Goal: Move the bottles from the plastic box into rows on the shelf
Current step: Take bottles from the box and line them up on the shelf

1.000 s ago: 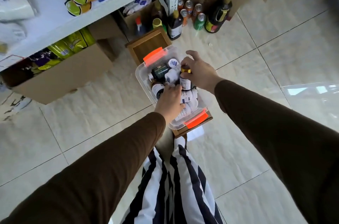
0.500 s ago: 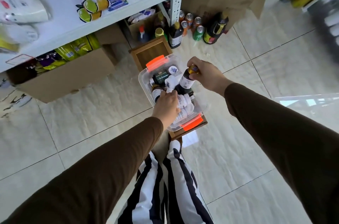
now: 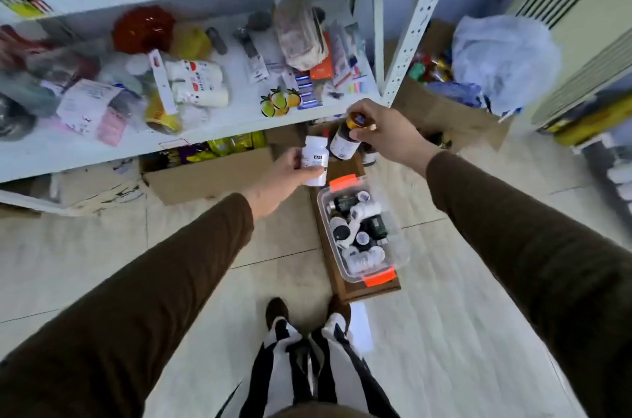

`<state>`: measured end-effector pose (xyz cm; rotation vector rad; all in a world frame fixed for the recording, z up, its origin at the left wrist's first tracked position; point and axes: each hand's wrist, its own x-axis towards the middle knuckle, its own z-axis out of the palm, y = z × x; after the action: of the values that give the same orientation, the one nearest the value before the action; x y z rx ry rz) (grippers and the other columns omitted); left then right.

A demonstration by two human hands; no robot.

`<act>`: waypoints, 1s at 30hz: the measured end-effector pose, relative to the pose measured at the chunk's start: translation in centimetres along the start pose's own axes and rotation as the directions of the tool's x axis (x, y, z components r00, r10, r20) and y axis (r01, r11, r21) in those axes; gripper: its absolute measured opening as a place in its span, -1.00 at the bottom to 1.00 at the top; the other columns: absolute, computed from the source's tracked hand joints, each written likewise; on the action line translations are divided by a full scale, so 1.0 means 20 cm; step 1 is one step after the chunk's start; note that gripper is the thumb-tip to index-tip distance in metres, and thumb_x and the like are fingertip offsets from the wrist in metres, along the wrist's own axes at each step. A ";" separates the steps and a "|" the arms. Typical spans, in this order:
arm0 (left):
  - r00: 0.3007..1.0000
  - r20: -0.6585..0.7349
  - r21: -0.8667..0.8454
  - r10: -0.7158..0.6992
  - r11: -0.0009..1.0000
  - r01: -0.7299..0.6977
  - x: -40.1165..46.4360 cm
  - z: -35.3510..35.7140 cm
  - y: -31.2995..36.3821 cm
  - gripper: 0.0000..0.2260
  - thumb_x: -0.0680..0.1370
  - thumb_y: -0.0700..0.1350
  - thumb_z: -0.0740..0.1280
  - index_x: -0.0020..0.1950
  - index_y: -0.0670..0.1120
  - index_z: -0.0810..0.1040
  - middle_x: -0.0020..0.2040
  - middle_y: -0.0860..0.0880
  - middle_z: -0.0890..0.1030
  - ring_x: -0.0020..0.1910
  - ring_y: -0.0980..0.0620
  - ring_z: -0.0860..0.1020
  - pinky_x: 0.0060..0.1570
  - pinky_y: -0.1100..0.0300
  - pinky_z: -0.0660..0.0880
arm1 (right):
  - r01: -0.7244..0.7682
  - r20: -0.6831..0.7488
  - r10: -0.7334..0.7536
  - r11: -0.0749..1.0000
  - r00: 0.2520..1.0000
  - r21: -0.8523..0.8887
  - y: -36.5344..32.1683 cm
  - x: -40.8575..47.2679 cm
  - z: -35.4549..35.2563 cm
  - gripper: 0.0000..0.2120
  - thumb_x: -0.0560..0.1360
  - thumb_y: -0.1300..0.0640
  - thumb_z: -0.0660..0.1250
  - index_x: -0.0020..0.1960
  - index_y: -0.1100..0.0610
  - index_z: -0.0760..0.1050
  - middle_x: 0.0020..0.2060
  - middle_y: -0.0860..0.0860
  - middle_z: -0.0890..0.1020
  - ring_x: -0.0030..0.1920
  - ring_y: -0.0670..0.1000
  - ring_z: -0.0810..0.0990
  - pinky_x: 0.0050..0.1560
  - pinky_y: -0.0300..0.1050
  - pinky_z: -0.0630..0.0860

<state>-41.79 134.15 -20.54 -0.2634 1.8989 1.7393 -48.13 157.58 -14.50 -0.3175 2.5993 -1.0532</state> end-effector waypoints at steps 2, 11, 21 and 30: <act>0.999 -0.032 -0.048 0.009 0.999 -0.011 -0.09 -0.15 0.10 -0.53 0.43 -0.04 0.49 0.29 -0.04 0.45 0.18 -0.02 0.63 0.18 0.00 0.60 0.21 0.09 0.49 | 0.086 -0.005 -0.086 0.996 0.996 -0.035 -0.20 0.06 -0.03 -0.65 0.52 0.09 0.38 0.27 -0.02 0.44 0.08 -0.07 0.57 0.03 0.00 0.54 0.01 -0.13 0.42; 0.993 -0.096 -0.313 0.068 0.945 -0.095 -0.68 -0.92 0.44 -0.65 0.57 -0.37 0.25 0.36 -0.24 0.43 0.04 0.18 0.47 -0.05 0.54 0.49 -0.01 0.61 0.35 | 0.363 0.061 -0.358 0.923 0.932 -0.128 -1.17 0.30 0.15 -0.67 0.53 0.03 0.37 0.28 -0.07 0.42 0.10 -0.11 0.56 0.02 -0.05 0.53 -0.04 -0.17 0.40; 0.863 -0.428 -0.135 0.268 0.926 -0.354 -1.26 -1.90 0.52 -0.33 0.34 0.16 0.52 0.35 -0.04 0.42 0.15 -0.10 0.64 0.13 -0.12 0.61 0.13 -0.04 0.53 | 0.532 0.097 -0.523 0.834 0.847 -0.145 -2.15 0.42 0.70 -0.68 0.51 0.05 0.39 0.23 -0.10 0.45 0.07 -0.14 0.57 0.05 -0.04 0.54 -0.03 -0.12 0.47; 0.779 -0.501 0.030 0.377 0.907 -0.420 -1.49 -2.55 0.56 -0.79 0.51 -0.06 0.45 0.13 -0.05 0.62 -0.02 -0.01 0.71 -0.09 0.07 0.68 -0.16 0.19 0.55 | 0.632 0.147 -0.617 0.769 0.773 -0.100 -2.82 0.64 1.01 -0.64 0.52 0.10 0.37 0.30 -0.05 0.44 0.15 -0.14 0.55 0.13 -0.08 0.52 0.07 -0.23 0.43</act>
<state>-35.72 80.08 5.11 -0.3941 2.3885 2.1997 -47.67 101.02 8.90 -1.3186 2.5171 -0.9875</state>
